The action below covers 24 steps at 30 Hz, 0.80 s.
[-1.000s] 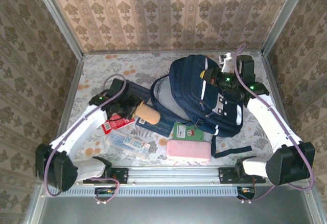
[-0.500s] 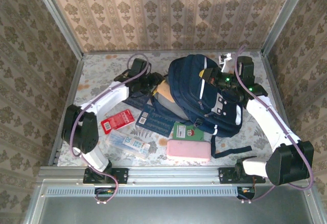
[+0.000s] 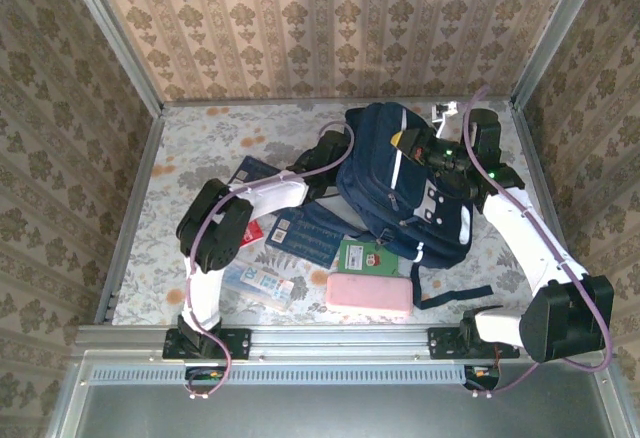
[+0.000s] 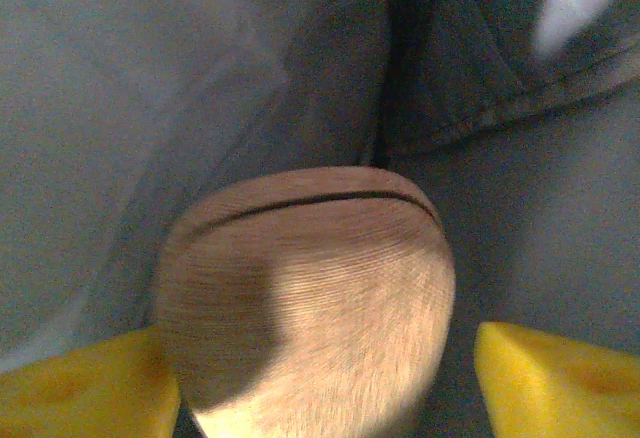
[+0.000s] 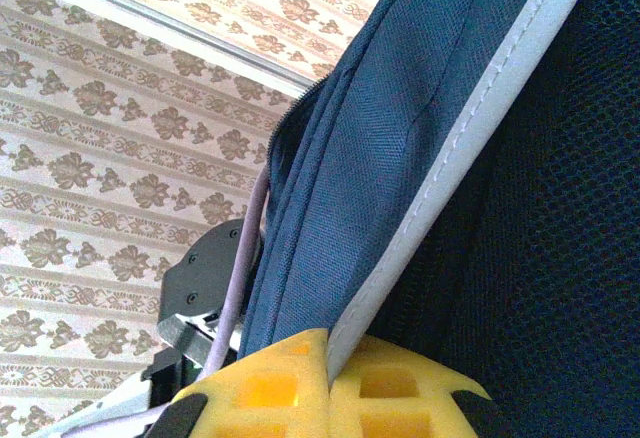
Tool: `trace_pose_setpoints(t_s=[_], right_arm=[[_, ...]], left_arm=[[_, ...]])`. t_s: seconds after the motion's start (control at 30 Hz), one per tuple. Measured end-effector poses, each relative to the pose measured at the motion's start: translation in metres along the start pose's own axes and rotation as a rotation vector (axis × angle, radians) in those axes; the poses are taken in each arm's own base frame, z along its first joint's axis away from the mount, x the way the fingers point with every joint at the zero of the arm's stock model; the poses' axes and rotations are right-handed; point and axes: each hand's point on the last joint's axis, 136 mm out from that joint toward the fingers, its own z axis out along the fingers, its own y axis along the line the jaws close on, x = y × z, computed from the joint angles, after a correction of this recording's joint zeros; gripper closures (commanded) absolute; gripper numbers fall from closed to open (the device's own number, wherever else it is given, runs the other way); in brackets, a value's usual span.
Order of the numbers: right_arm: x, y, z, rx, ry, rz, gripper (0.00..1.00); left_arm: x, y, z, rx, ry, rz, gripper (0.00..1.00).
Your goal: Pack the student bag
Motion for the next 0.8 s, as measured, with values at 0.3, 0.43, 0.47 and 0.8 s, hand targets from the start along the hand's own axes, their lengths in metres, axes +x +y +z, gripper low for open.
trace_pose_setpoints(t_s=[0.3, 0.43, 0.47, 0.8], right_arm=[[0.0, -0.001, -0.001, -0.002, 0.001, 0.001, 1.0], [-0.001, -0.002, -0.001, -0.001, -0.002, 0.001, 1.0], [-0.002, -0.002, -0.002, -0.001, -0.004, 0.0, 1.0], [-0.007, 0.006, -0.018, 0.015, -0.059, -0.052, 1.0]], left_arm=[[0.002, -0.011, 0.0, 0.04, 0.016, 0.0, 0.0], [0.003, -0.016, -0.006, 0.051, 0.027, 0.026, 0.0], [0.004, -0.019, -0.009, 0.056, 0.034, 0.038, 0.0], [0.012, -0.039, -0.104, -0.007, -0.053, 0.267, 0.0]])
